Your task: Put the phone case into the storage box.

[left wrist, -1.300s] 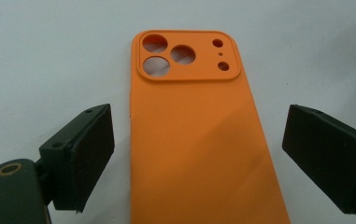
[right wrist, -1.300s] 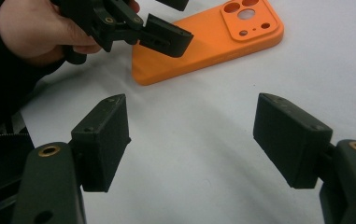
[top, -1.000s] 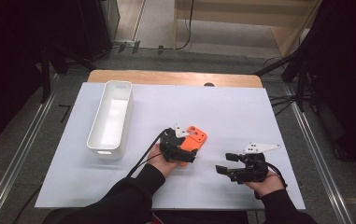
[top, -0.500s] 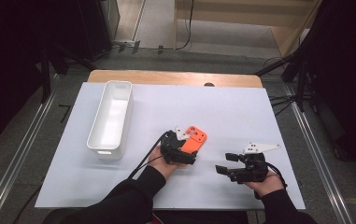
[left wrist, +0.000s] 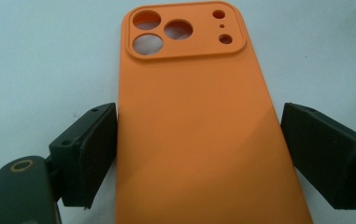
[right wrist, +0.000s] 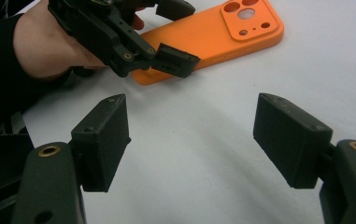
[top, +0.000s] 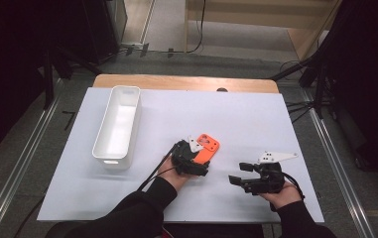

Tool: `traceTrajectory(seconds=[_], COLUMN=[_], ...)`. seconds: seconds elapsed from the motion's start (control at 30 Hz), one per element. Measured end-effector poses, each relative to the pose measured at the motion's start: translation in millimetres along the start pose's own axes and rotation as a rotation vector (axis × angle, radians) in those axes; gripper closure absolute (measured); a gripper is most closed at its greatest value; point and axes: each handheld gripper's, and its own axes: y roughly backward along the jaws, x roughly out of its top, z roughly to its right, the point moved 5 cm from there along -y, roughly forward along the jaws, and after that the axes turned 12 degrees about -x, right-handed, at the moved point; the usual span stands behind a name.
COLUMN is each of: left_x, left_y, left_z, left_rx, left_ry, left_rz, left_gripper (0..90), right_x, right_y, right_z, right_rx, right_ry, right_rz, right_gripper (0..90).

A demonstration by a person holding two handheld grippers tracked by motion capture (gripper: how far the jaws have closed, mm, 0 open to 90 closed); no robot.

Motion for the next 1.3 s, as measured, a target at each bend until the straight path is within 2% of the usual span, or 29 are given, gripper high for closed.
traceTrajectory(seconds=[1.17,1.3], left_x=[1.5,3.4], left_y=[2.1,4.4], left_z=[-1.3,-2.6], left_rx=[-0.007,-0.011], left_ry=[0.012,0.017], left_rz=[-0.011,0.0], left_gripper=[14.7,14.7], right_x=[-0.1,0.0], right_y=[-0.6,-0.5], right_z=[0.4,0.6], right_rx=[-0.001,0.0], right_ry=[0.004,0.003], right_rz=[-0.005,-0.005], right_gripper=[26.0,26.0])
